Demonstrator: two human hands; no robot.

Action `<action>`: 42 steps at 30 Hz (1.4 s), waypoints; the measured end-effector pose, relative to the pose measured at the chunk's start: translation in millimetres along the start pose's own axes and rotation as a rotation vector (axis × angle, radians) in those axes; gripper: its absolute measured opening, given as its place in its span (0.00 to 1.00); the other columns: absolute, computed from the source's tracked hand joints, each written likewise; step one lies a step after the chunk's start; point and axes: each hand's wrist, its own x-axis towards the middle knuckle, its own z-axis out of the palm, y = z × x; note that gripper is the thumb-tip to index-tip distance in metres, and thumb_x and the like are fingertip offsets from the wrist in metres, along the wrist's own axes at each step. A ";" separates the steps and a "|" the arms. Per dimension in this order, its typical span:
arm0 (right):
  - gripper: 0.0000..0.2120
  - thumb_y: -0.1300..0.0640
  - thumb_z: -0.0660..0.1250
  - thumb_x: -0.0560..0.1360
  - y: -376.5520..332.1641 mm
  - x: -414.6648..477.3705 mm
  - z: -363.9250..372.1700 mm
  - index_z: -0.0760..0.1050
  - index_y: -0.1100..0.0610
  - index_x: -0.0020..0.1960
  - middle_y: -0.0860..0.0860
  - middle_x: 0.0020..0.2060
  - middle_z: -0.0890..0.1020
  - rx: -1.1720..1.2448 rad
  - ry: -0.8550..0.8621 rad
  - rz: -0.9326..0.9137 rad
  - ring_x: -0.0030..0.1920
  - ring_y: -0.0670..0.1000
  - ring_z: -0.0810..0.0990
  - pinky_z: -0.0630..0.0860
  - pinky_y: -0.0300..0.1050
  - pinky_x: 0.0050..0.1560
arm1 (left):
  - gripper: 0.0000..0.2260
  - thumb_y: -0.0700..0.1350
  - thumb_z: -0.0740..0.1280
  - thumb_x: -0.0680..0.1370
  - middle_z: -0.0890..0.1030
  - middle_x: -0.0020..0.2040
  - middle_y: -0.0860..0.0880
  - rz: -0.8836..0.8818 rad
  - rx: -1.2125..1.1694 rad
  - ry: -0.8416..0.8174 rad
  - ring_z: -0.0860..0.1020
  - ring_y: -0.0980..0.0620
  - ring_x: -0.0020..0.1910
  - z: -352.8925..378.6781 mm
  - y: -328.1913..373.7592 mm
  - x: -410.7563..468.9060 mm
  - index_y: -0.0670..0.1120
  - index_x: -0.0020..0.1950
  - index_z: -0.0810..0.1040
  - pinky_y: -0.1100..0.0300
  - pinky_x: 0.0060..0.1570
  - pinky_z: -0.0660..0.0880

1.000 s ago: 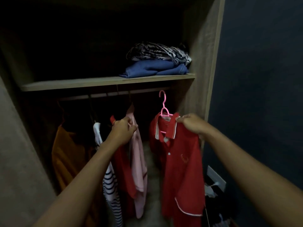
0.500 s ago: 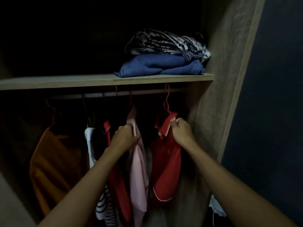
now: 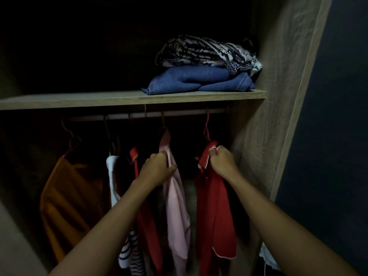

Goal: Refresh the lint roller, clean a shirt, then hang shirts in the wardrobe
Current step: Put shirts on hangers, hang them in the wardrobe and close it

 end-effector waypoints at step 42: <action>0.23 0.42 0.63 0.76 -61.6 -378.1 421.6 0.68 0.53 0.28 0.48 0.24 0.72 -0.327 -0.582 -0.068 0.29 0.53 0.77 0.78 0.48 0.35 | 0.25 0.45 0.63 0.81 0.63 0.75 0.28 0.182 0.079 0.868 0.56 0.29 0.76 -107.3 -344.0 -199.9 0.36 0.76 0.62 0.28 0.74 0.52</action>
